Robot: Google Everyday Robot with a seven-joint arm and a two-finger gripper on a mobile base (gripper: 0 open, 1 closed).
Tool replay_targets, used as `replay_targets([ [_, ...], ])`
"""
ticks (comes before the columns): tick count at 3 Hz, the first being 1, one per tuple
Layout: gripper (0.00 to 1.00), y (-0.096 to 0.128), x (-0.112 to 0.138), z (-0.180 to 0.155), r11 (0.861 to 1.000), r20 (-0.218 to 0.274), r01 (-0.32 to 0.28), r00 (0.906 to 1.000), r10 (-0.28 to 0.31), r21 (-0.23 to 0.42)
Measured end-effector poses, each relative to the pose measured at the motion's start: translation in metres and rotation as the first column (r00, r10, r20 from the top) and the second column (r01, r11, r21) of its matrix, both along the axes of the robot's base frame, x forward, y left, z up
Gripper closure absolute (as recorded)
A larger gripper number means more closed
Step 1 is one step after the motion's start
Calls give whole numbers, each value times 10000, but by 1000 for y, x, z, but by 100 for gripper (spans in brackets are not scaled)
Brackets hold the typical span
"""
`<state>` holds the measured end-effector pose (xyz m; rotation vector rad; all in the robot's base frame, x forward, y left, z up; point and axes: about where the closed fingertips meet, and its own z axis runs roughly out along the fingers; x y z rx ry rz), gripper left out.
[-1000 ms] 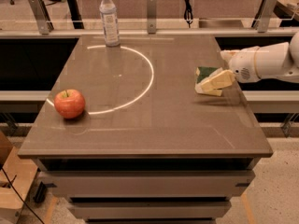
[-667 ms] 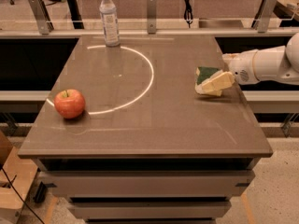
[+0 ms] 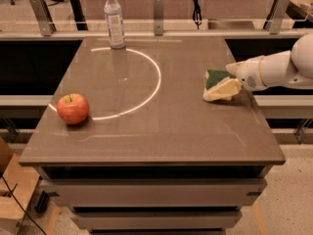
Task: Move sponge near blue plastic bottle
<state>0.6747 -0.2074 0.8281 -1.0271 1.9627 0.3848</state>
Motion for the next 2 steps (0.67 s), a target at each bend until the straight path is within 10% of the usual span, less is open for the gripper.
replay_targets([
  [2,64,20,2,21,9990,480,-450,9978,452,-61],
])
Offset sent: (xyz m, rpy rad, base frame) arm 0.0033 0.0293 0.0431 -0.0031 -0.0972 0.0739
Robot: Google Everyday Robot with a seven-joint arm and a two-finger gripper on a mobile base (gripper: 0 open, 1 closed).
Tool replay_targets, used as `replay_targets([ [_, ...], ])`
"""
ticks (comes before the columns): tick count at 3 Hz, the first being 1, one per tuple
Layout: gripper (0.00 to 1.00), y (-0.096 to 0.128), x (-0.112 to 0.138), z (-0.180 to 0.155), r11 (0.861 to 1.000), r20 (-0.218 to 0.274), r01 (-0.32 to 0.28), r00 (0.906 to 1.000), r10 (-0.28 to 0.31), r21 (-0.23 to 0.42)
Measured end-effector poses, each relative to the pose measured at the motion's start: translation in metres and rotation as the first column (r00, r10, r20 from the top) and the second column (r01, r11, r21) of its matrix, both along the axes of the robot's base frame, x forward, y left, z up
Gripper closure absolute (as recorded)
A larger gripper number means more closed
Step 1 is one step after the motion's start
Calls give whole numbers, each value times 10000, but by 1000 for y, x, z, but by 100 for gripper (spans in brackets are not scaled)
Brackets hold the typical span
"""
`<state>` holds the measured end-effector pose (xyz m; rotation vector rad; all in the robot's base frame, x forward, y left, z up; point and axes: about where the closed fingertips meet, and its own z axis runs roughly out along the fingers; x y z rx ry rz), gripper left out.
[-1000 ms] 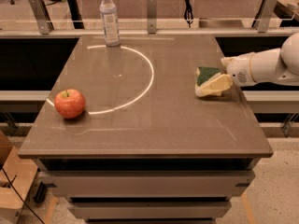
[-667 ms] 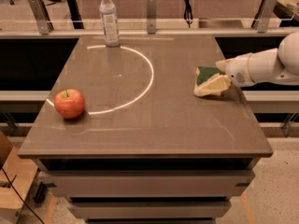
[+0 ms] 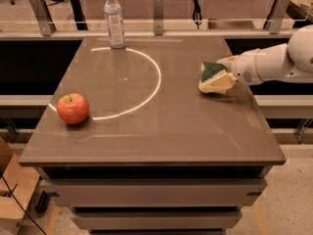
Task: Move sponge near blue plastic bottle
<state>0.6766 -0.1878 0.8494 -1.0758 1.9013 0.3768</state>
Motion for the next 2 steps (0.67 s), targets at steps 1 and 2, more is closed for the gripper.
replay_targets([
  [1,87,18,10,27,9990,627,-323,9976,302,321],
  [2,100,20,11,25,9989,598,-348,9977,329,321],
])
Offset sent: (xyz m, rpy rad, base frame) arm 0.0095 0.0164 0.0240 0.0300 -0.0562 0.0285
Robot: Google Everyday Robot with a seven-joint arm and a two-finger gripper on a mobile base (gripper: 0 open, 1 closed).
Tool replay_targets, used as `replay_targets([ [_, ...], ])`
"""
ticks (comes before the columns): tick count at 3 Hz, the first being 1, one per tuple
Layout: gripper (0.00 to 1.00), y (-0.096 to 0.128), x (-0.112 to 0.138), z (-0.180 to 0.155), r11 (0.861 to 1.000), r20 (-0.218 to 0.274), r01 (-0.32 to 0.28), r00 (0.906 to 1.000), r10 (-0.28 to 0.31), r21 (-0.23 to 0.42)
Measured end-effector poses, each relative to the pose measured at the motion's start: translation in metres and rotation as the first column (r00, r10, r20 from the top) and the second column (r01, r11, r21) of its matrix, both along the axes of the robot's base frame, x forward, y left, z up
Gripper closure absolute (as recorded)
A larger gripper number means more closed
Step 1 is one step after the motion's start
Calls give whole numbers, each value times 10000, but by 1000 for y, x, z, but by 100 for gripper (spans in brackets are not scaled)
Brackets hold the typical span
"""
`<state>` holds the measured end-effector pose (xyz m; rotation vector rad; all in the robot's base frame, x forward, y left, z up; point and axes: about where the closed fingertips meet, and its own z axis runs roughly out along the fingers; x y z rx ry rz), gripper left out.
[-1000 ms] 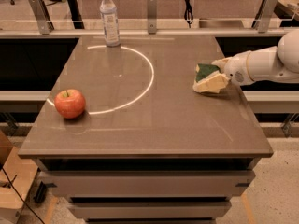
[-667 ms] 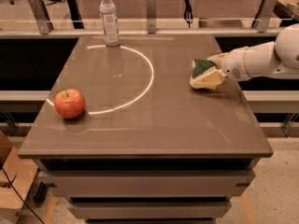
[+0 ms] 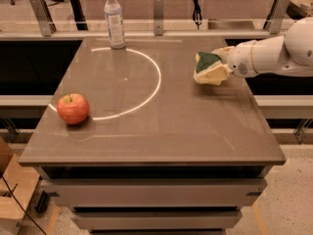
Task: Move sponge near blue plastic bottle
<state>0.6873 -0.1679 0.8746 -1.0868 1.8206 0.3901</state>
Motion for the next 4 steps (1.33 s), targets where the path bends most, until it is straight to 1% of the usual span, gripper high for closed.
replay_targets([
  [1,100,7,7,-8,9987,-131,325,9994,-320,402],
  [2,100,41,31,-8,9899,-3,630,9980,-635,1269],
  [3,100,83,60,1,9737,256,846,9954,-921,2114],
  [4,100,126,87,3,9629,307,911,9943,-1022,2538],
])
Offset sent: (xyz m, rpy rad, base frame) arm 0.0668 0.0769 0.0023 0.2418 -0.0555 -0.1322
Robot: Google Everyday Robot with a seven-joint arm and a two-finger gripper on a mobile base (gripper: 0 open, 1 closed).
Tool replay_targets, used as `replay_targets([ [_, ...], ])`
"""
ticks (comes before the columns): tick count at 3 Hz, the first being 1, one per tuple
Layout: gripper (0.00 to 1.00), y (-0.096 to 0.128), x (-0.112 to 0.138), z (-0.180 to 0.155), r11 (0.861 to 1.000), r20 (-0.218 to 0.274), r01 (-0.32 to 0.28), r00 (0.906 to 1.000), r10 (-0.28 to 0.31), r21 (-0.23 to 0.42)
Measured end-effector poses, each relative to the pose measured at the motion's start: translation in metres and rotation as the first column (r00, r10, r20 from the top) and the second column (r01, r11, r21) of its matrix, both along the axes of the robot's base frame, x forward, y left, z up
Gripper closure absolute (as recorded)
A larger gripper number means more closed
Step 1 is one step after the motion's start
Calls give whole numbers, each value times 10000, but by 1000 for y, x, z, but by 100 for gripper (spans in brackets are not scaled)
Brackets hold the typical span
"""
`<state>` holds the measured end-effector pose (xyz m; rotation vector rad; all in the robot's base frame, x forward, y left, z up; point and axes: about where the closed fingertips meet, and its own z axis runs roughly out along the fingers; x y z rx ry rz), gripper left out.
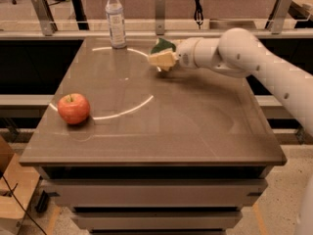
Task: Move sponge near blue plastic bottle
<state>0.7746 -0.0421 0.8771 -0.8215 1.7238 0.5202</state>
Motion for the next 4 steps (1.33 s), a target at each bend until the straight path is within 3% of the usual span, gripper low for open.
replay_targets([
  [1,81,38,26,-3,9997,36,241,9997,-241,80],
  [3,35,108,64,-9,9994,159,167,9997,-162,-299],
  [4,12,118,81,-12,9975,164,511,9986,-503,-491],
])
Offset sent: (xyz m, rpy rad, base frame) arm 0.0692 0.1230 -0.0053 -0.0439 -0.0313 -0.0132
